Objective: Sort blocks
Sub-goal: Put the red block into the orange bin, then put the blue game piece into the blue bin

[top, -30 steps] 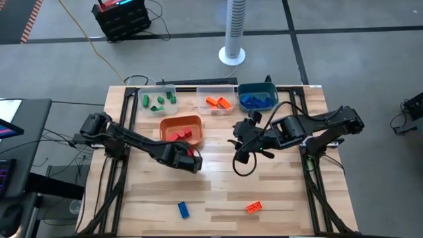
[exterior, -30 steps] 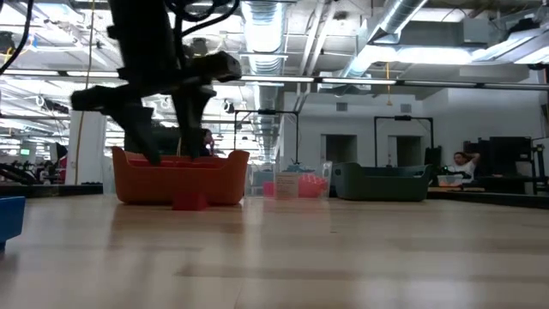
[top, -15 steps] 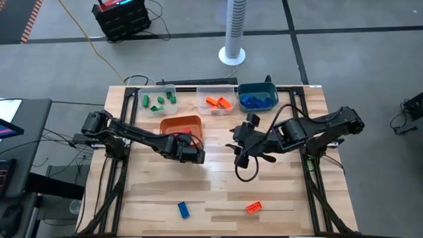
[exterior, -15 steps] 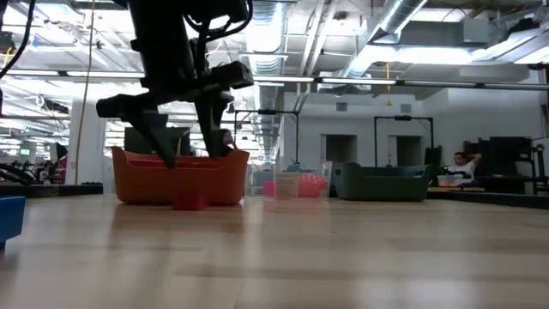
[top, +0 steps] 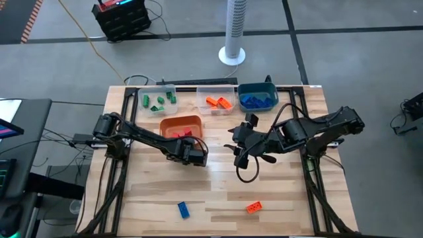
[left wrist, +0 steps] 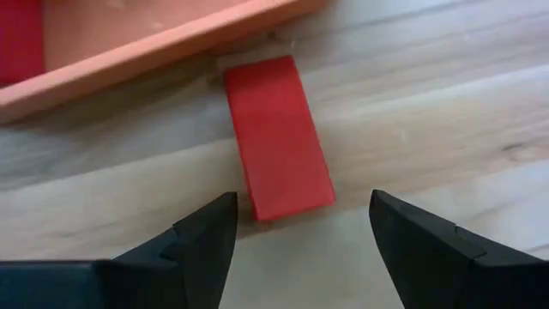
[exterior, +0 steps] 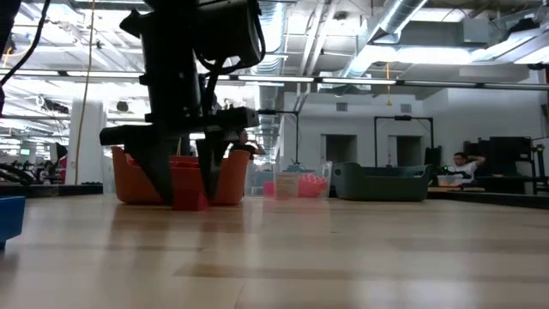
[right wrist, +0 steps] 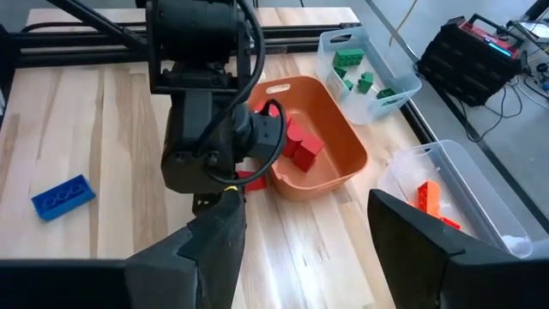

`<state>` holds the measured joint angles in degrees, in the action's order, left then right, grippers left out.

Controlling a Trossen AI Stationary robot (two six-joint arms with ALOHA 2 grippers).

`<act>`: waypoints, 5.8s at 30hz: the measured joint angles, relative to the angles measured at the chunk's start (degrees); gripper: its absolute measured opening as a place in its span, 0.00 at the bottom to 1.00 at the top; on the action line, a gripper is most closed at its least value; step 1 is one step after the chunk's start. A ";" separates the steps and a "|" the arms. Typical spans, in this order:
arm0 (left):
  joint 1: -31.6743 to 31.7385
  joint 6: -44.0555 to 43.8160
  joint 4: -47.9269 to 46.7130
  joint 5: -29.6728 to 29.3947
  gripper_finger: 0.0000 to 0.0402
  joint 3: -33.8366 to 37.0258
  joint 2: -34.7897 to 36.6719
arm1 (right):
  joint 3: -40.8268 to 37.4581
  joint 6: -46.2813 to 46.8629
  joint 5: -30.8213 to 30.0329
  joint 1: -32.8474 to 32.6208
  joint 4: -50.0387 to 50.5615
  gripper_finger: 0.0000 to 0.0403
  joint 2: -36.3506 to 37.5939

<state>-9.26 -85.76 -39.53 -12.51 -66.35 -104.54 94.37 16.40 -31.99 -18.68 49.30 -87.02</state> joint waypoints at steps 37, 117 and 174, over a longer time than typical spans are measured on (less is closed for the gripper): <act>7.40 19.46 -3.60 -13.31 0.33 -0.02 25.67 | 0.00 0.22 -0.07 1.95 4.08 0.62 0.15; -27.89 91.10 -0.50 13.98 0.56 -12.44 -5.46 | 0.00 10.86 0.71 -1.81 6.78 0.62 0.17; -11.35 77.65 7.62 -25.81 0.32 -7.88 0.55 | -10.63 12.19 9.35 -2.01 -1.58 0.62 1.92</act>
<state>-20.61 -8.10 -31.91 -38.33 -74.23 -103.98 83.74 28.60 -22.64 -20.68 47.72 -85.10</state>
